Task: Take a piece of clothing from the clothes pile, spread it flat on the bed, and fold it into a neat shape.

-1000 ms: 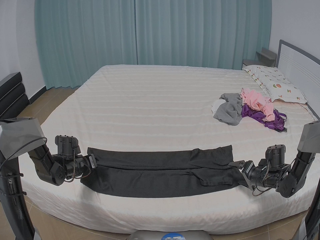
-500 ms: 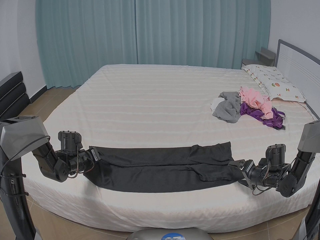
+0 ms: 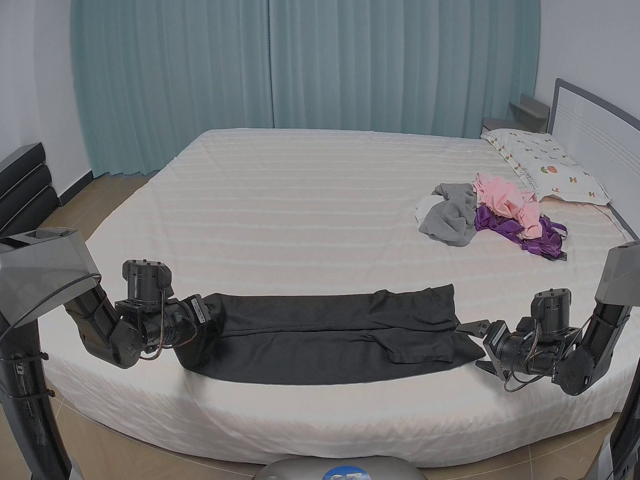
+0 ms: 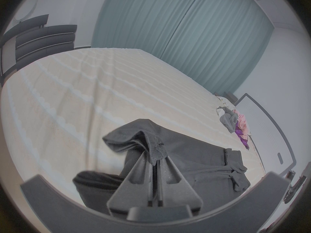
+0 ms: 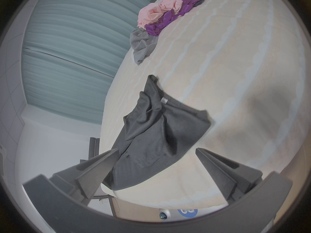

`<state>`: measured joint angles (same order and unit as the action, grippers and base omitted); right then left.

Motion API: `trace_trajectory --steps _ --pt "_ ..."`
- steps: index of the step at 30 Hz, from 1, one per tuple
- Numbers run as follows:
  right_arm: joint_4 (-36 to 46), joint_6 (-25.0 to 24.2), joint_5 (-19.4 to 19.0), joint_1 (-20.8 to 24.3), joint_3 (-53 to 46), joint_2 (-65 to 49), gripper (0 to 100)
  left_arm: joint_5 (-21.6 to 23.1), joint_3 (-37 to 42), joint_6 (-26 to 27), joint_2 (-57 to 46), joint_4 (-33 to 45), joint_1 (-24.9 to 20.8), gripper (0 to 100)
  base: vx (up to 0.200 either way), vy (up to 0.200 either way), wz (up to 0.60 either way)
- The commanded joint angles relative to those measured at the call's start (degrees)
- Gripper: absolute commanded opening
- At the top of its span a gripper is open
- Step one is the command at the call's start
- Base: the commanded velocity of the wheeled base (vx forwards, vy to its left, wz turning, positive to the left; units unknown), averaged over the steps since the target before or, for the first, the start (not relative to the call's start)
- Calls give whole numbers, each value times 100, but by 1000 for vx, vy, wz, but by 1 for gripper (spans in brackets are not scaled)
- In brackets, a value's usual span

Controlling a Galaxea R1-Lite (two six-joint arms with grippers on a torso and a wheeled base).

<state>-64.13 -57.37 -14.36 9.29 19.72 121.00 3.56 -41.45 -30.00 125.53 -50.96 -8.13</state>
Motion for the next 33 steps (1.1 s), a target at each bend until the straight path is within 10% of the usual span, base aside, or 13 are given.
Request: trace_trajectory --steps 1,33 --pt "-3 -2 3 3 -4 -15 100 -136 5 -6 -257 16 -119 0 0 -200 0" --pt "6 -11 3 38 -12 -7 100 -382 -1427 -32 -687 1958 -1832 0 0 -200 0"
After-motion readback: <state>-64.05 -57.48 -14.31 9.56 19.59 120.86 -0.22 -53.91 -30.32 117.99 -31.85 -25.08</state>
